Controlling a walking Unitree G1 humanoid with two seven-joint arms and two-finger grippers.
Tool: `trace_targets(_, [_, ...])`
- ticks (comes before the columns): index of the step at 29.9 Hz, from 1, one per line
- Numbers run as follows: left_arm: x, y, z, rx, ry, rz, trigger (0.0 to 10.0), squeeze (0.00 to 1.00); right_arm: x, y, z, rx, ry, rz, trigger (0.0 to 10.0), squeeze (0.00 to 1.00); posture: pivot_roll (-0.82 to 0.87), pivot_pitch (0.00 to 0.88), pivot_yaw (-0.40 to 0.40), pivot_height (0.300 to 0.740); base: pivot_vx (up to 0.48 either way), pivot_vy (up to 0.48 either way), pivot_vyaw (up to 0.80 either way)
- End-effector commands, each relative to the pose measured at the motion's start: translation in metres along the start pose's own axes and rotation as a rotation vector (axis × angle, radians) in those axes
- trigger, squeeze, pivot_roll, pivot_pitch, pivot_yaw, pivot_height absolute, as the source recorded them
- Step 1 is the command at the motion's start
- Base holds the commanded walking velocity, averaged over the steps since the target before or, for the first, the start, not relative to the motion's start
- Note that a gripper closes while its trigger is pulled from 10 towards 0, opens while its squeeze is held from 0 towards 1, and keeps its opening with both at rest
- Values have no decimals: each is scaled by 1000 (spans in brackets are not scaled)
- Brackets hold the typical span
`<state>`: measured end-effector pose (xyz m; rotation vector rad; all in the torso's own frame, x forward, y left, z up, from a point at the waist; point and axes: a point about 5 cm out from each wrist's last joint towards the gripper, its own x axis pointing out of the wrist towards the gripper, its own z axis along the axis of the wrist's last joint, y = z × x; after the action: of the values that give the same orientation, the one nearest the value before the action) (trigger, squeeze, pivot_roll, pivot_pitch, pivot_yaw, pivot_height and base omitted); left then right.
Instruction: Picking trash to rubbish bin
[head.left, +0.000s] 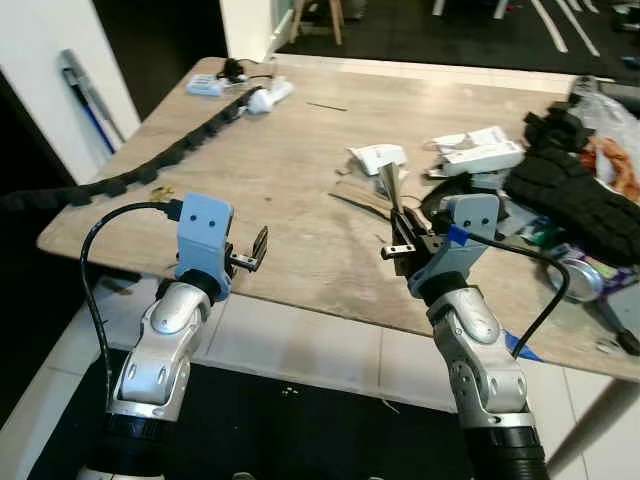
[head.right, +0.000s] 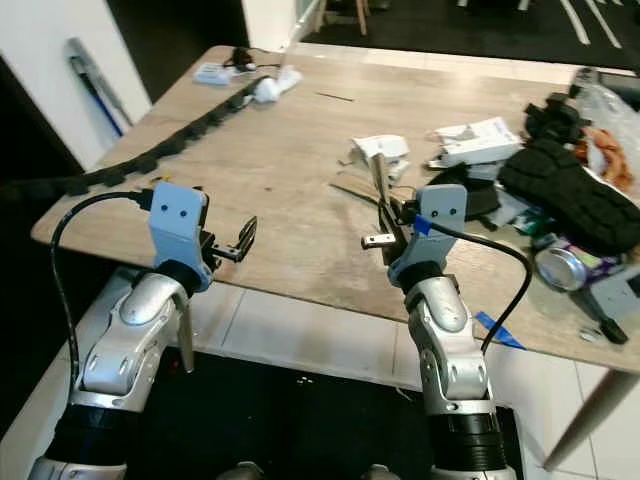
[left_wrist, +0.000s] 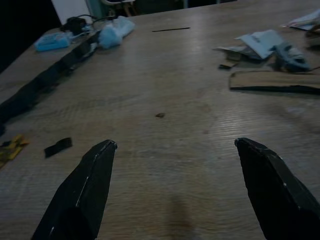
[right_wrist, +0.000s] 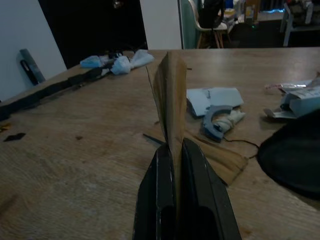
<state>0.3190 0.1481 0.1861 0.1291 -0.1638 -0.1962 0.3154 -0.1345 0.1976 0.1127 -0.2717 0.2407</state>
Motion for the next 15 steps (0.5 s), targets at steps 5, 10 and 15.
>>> trace_targets(5, [-6, 5, -6, -15, 12, 51, 10000, 0, -2, 4, 1, -5, -13, 8, 10000, 0, 23, 161, 28, 740, 0, 0, -800])
trace_targets(10, [-11, 11, -8, -25, 2, 107, 10000, 0, -2, 6, 2, -17, -15, 22, 10000, 0, 14, 155, 24, 740, 0, 0, -800])
trace_targets(15, [-15, 13, -8, -56, -7, 133, 10000, 0, -4, 6, 1, -27, -15, 32, 10000, 0, 17, 140, 22, 740, 0, 0, -800])
